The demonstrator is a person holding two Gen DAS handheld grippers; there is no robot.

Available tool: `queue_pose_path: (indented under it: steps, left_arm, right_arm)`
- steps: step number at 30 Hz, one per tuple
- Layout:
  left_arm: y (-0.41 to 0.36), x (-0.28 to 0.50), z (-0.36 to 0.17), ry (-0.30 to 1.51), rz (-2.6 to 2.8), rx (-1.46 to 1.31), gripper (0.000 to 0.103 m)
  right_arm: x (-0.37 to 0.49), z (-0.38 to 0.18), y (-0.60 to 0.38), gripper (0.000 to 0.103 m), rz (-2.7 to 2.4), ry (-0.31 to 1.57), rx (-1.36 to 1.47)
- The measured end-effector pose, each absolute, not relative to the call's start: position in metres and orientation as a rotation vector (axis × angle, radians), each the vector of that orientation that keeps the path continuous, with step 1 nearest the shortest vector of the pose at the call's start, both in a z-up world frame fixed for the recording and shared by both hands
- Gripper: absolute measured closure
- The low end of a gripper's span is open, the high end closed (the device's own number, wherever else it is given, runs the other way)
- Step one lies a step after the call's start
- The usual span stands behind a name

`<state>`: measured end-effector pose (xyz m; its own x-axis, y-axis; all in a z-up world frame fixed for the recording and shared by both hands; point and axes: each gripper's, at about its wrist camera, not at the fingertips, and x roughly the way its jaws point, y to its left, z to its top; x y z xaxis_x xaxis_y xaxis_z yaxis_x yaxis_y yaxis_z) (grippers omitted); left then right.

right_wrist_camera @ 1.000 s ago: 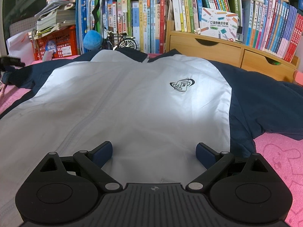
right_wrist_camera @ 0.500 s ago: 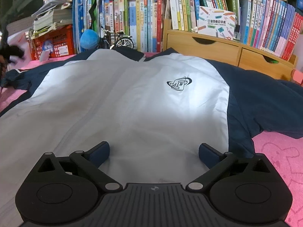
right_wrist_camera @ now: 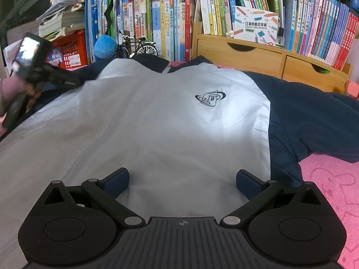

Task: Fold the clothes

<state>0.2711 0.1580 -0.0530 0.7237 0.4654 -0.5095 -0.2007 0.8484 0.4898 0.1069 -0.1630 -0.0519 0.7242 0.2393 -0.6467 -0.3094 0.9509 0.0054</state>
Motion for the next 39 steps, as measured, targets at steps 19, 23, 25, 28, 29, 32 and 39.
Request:
queue_pose_path:
  steps: [19, 23, 25, 28, 29, 32, 39]
  left_arm:
    - [0.057, 0.282, -0.051, 0.661, 0.147, 0.167, 0.062]
    - [0.006, 0.251, -0.022, 0.621, -0.213, 0.149, 0.054]
    - [-0.011, 0.253, -0.022, 0.619, -0.273, 0.167, 0.052]
    - [-0.027, 0.256, -0.036, 0.63, -0.257, 0.238, 0.051]
    - [-0.028, 0.255, -0.041, 0.634, -0.244, 0.259, 0.049]
    - [-0.022, 0.249, -0.049, 0.621, -0.247, 0.273, 0.045]
    - [-0.028, 0.245, -0.046, 0.608, -0.226, 0.304, 0.042]
  right_arm:
    - [0.107, -0.051, -0.162, 0.0, 0.309, 0.7, -0.093]
    - [0.107, -0.051, -0.162, 0.0, 0.309, 0.7, -0.094]
    - [0.107, -0.05, -0.163, 0.0, 0.313, 0.698, -0.086]
    - [0.106, -0.045, -0.172, 0.003, 0.326, 0.678, -0.043]
    - [0.105, -0.039, -0.179, 0.003, 0.329, 0.662, -0.019]
    - [0.106, -0.006, -0.218, 0.002, 0.22, 0.515, -0.022]
    - [0.218, 0.035, -0.33, 0.002, -0.154, 0.5, -0.128]
